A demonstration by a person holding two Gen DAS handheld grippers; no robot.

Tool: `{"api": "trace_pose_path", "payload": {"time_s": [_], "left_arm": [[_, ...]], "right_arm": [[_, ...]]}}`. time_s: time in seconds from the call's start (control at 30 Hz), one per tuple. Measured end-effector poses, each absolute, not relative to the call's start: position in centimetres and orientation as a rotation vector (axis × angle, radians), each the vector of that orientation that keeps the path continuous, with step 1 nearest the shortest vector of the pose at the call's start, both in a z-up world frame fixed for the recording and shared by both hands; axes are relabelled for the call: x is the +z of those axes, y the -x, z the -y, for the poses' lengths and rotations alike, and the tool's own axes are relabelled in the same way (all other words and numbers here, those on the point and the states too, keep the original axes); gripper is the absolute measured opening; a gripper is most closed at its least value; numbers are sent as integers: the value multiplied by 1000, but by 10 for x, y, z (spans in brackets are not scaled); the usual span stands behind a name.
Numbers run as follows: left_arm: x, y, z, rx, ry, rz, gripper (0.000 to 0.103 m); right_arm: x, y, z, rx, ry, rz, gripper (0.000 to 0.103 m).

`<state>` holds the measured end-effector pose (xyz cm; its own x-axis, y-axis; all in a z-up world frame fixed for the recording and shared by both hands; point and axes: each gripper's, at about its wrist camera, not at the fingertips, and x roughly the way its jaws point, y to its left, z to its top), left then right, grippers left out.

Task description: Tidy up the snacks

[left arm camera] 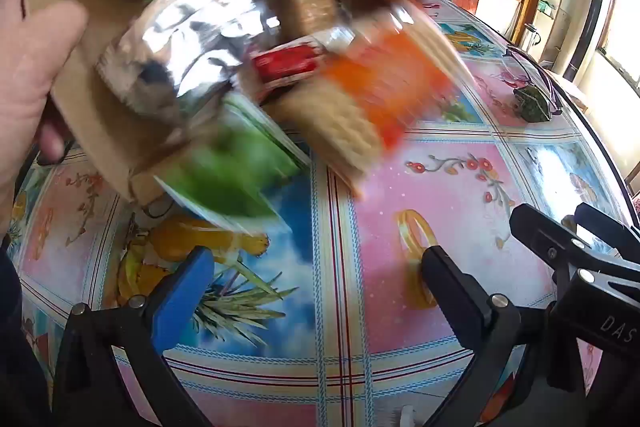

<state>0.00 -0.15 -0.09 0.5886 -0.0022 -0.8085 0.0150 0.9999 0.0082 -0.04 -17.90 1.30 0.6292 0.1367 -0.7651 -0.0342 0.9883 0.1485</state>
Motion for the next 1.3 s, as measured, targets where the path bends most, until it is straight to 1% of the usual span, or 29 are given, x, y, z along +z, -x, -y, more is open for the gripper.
{"api": "trace_pose_path", "payload": {"time_s": [1.3], "left_arm": [[0,0,5,-26,-24,-942,103]], "right_arm": [[12,0,179,97,-118,-883,102]]}}
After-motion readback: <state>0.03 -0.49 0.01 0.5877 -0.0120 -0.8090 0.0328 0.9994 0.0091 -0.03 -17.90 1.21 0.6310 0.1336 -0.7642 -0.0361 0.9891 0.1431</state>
